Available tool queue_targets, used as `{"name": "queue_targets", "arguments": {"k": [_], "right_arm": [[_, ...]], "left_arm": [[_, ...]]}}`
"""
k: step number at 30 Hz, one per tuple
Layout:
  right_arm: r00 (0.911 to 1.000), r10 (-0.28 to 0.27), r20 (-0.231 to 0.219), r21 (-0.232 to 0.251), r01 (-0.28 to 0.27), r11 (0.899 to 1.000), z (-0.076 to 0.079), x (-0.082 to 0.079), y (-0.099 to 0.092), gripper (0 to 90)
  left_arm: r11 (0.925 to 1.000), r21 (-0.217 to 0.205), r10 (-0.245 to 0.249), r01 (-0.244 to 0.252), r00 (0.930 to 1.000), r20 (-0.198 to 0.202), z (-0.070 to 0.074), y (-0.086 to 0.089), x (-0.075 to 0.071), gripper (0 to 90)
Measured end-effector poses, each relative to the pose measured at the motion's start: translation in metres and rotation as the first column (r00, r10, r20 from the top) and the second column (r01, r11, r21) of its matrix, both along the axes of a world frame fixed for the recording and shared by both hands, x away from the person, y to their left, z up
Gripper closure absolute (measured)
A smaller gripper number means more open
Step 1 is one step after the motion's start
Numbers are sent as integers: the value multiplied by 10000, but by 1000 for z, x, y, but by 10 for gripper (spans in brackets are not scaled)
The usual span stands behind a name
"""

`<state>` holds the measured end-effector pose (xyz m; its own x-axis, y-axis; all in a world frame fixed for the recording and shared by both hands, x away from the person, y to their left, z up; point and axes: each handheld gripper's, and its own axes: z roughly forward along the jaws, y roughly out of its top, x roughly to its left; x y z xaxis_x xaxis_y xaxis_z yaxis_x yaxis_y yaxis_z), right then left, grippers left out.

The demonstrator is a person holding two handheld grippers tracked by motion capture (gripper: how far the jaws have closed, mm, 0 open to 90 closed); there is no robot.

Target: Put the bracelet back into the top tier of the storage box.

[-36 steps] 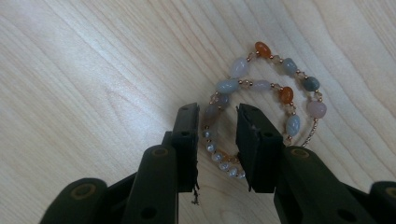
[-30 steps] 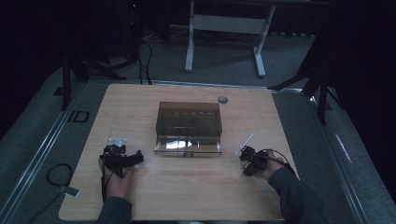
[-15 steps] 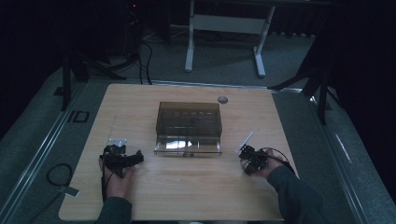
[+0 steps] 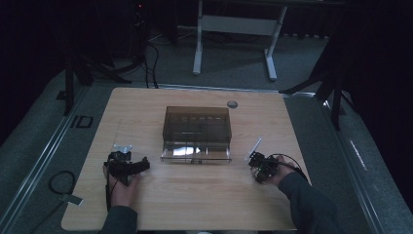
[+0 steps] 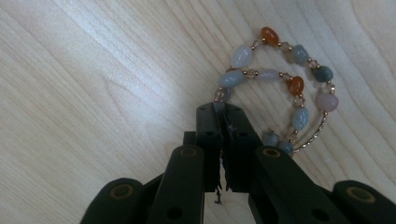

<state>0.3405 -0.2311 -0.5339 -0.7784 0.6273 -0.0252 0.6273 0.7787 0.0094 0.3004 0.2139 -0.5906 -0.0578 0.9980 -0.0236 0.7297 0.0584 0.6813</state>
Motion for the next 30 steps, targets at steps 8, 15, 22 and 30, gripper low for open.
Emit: {"name": "queue_targets", "arguments": {"k": [8, 15, 22, 30], "right_arm": [[9997, -109, -196, 355, 115, 9993, 7, -1, -6, 858], [10000, -99, 2, 472, 99, 9988, 19, 0, -7, 858], [9999, -67, 146, 516, 59, 9986, 30, 2, -7, 858], [9996, -89, 254, 636, 72, 9980, 39, 3, -9, 858]], "left_arm": [[10000, -13, 14, -14, 10000, 19, 0, 0, 0, 21], [10000, -12, 15, -15, 10000, 19, 0, 0, 0, 21], [10000, -16, 18, -18, 10000, 20, 0, 0, 0, 21], [10000, -16, 16, -16, 10000, 18, 0, 0, 0, 21]]}}
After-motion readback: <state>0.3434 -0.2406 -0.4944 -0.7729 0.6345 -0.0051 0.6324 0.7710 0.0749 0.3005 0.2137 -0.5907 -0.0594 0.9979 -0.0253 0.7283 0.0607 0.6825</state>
